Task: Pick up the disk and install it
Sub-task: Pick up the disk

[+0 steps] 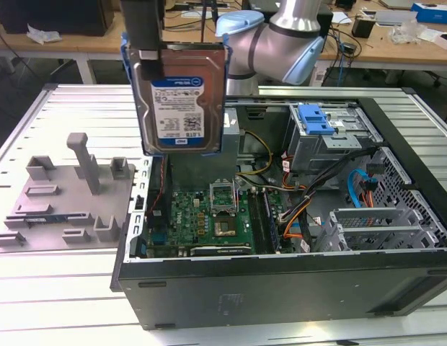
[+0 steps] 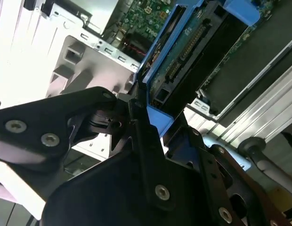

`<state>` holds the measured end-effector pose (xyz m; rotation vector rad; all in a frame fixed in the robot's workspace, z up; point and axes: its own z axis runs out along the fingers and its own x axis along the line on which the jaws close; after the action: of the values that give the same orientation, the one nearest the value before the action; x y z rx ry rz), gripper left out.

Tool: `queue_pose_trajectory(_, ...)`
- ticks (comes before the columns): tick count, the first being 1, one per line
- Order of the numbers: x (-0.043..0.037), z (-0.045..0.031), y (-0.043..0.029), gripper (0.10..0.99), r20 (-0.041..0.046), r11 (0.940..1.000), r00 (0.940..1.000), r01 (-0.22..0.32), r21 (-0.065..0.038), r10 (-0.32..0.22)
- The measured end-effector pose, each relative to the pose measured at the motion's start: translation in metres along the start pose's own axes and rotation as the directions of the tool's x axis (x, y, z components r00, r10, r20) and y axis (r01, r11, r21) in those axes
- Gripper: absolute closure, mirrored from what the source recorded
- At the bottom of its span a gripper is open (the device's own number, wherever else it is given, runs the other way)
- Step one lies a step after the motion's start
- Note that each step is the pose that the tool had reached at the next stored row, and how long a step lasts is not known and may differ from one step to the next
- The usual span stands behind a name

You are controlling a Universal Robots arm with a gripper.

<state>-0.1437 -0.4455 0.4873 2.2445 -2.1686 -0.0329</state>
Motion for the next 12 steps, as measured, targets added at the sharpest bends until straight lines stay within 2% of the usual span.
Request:
queue_pose_trajectory(4, 0.008, -0.0005, -0.0156, 0.718, 0.0001, 1.0, 1.0, 0.0, 0.0, 0.0)
queue_pose_trajectory(10, 0.015, -0.0011, -0.0382, 0.718, 0.0001, 1.0, 1.0, 0.0, 0.0, 0.0)
queue_pose_trajectory(12, 0.0181, -0.0015, -0.0497, 0.718, 0.0002, 1.0, 1.0, 0.0, 0.0, 0.0)
